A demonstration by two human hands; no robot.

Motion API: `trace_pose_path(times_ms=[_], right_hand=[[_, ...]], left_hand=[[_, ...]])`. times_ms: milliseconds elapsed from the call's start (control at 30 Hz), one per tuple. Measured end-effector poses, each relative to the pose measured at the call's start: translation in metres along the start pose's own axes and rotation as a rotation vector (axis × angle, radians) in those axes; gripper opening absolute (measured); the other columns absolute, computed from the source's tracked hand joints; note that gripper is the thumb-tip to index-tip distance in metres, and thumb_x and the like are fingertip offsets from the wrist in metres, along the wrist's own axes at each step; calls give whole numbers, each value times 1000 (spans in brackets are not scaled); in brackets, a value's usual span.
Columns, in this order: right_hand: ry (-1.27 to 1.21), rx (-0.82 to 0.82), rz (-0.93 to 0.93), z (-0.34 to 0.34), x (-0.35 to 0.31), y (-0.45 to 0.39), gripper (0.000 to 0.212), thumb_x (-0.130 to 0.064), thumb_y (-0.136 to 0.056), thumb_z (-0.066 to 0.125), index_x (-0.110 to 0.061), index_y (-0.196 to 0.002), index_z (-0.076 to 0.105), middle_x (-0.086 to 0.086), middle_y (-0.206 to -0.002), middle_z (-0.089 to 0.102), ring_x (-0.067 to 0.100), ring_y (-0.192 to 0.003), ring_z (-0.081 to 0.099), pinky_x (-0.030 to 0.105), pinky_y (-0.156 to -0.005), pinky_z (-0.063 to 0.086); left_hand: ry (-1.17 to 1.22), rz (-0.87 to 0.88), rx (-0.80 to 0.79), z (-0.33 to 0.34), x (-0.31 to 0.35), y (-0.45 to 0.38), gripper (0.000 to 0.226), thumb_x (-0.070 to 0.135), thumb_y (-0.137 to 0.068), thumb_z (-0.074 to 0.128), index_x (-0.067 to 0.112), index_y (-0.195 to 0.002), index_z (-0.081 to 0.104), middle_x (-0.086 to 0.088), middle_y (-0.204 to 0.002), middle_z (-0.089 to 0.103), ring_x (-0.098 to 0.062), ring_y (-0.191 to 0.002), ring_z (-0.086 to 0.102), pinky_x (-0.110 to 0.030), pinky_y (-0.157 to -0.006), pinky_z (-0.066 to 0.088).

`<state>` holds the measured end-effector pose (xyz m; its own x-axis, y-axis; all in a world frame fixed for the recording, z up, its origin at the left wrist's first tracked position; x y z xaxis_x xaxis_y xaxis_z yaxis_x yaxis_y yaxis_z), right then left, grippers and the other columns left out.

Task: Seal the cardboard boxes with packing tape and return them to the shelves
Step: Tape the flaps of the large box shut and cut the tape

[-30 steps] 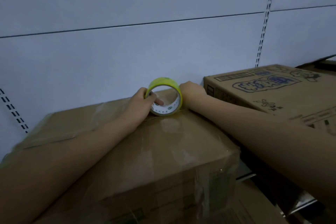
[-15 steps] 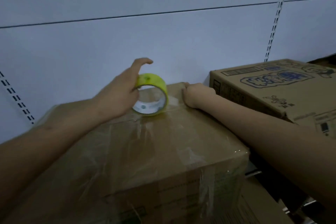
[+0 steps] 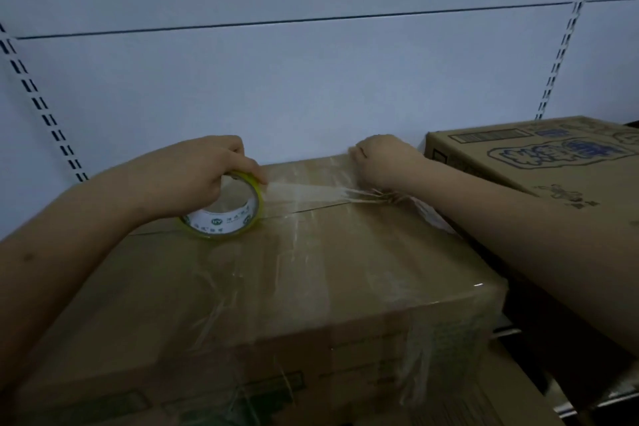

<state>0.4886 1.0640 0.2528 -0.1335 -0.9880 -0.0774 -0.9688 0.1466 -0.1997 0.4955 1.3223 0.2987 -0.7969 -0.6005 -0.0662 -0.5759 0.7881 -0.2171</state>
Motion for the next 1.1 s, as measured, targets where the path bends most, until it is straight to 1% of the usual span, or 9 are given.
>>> trace_pose_path(times_ms=[133, 300, 400, 467, 533, 667, 767, 867, 1100], right_hand=[[25, -200, -140, 29, -30, 11, 58, -48, -106, 20, -19, -155, 28, 4, -162, 25, 25, -149, 24, 47, -120, 22], [41, -235, -122, 32, -29, 16, 62, -52, -106, 10, -21, -159, 14, 1, -167, 8, 18, -153, 9, 40, -125, 6], [51, -292, -75, 33, -33, 13, 64, -52, -105, 9, -17, -159, 11, 5, -167, 4, 22, -154, 6, 44, -124, 6], [17, -296, 3, 37, -49, 11, 69, -54, -105, 10, -11, -159, 11, 12, -166, 3, 28, -153, 5, 48, -124, 5], [1, -247, 16, 41, -80, 8, 67, -51, -106, 17, -8, -157, 16, 19, -164, 9, 33, -152, 9, 51, -122, 8], [22, -170, -184, 51, -124, 2, 62, -31, -100, 43, -10, -155, 23, 15, -158, 26, 29, -147, 22, 49, -115, 21], [31, -154, -195, 53, -120, 2, 62, -33, -104, 33, -8, -157, 13, 14, -164, 14, 26, -152, 13, 46, -118, 17], [8, -142, -177, 55, -120, 1, 60, -41, -106, 20, -9, -157, 16, 11, -166, 13, 24, -153, 12, 45, -120, 15], [-16, -175, -247, 49, -125, 7, 56, -46, -106, 10, -25, -156, 20, 7, -165, 16, 22, -153, 10, 50, -120, 14]], left_hand=[[71, -10, -58, 4, -2, -7, 78, -18, -82, 38, 52, -113, 57, 5, -102, 54, -15, -97, 53, -31, -85, 44], [343, -145, 110, 11, -30, 16, 77, 2, -94, 51, 51, -148, 30, 12, -111, 59, -11, -97, 58, -27, -81, 46], [497, -279, 97, 36, -56, 45, 55, 51, -82, 65, 51, -133, 45, 15, -121, 65, -12, -109, 63, -41, -96, 50], [504, -303, 94, 51, -60, 59, 47, 68, -83, 56, 48, -125, 56, 25, -120, 64, 1, -113, 60, -29, -102, 46], [471, -349, 83, 61, -56, 61, 31, 61, -93, 51, 49, -121, 54, 33, -119, 59, 13, -111, 53, -8, -98, 35], [384, -374, 129, 54, -44, 52, 33, 54, -97, 45, 39, -124, 58, 21, -124, 58, 1, -112, 51, -14, -94, 32], [317, -363, 185, 48, -43, 50, 27, 43, -95, 45, 29, -111, 62, 15, -108, 64, -7, -102, 58, -15, -85, 40], [284, -325, 132, 31, -57, 65, 53, 55, -78, 36, 19, -108, 60, 0, -101, 67, -21, -96, 62, -39, -89, 48], [340, -495, 319, 19, -101, 128, 18, 37, -98, 40, 27, -102, 54, 10, -93, 63, -13, -89, 60, -26, -73, 43]])
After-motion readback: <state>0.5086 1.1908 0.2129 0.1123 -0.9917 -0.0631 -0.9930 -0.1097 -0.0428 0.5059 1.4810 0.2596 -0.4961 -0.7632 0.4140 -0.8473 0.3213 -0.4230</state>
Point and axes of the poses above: each hand's wrist, its own y-axis away from the middle knuckle, its own z-axis out of the palm, x = y × z, the point moved 5 cm from there along -y, towards the middle knuckle
